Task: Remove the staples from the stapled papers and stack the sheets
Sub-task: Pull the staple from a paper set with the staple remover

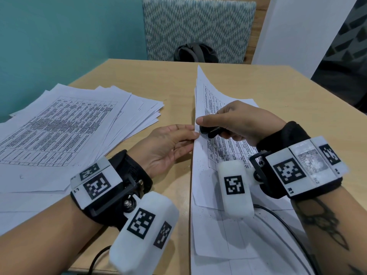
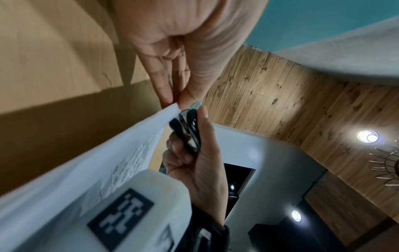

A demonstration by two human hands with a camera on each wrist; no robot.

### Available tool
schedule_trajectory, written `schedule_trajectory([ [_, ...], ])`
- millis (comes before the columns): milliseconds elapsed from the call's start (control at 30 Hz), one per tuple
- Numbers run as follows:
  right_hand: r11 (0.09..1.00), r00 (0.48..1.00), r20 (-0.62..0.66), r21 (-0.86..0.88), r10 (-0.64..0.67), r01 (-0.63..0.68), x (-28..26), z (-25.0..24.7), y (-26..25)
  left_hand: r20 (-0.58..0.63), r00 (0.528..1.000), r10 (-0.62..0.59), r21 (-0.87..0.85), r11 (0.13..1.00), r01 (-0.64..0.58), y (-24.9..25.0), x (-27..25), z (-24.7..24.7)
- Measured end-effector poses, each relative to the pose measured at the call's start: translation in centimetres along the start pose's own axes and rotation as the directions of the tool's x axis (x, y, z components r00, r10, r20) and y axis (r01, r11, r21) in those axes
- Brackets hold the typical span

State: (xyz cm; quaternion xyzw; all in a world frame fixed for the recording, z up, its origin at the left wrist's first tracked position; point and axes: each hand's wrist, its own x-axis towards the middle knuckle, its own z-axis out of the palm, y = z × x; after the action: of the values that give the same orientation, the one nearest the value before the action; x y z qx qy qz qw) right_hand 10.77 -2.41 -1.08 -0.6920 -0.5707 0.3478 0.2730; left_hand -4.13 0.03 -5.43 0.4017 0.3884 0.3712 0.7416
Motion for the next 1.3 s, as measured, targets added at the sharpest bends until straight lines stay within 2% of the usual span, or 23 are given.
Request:
schedule_trajectory([
  [267,0.995,0.997,0.012,0.067,0.073,-0.074,0.2,0.1,0.0,0.007,1.000,0.006,0.015,1.000,-0.006,0.2,-0.2,0.1],
  [400,0.994,0.998,0.010,0.089,0.066,-0.066,0.2,0.1,-0.2,0.044,0.999,0.016,0.062,0.998,-0.019,0.2,-0.2,0.1],
  [633,0.979,0.996,0.045,0.183,0.080,-0.087,-0.1,-0.5,-0.4,0.049,0.998,0.036,0.039,0.999,-0.037,0.4,-0.5,0.6],
  [933,0.997,0.996,-0.082,-0.068,-0.031,0.025,-0.8,0.0,-0.9,-0.004,0.998,0.057,0.110,0.992,-0.057,0.4,-0.8,1.7],
  [1167,0.982,0.982,-0.165,-0.177,-0.088,0.058,-1.1,0.5,-1.4,-0.056,0.989,0.136,0.220,0.968,-0.121,0.2,-1.0,2.0],
  [1300,0.964,0.973,-0.214,-0.264,-0.085,0.027,-1.2,0.6,-1.7,-0.072,0.985,0.154,0.276,0.953,-0.129,0.2,-0.9,2.0],
])
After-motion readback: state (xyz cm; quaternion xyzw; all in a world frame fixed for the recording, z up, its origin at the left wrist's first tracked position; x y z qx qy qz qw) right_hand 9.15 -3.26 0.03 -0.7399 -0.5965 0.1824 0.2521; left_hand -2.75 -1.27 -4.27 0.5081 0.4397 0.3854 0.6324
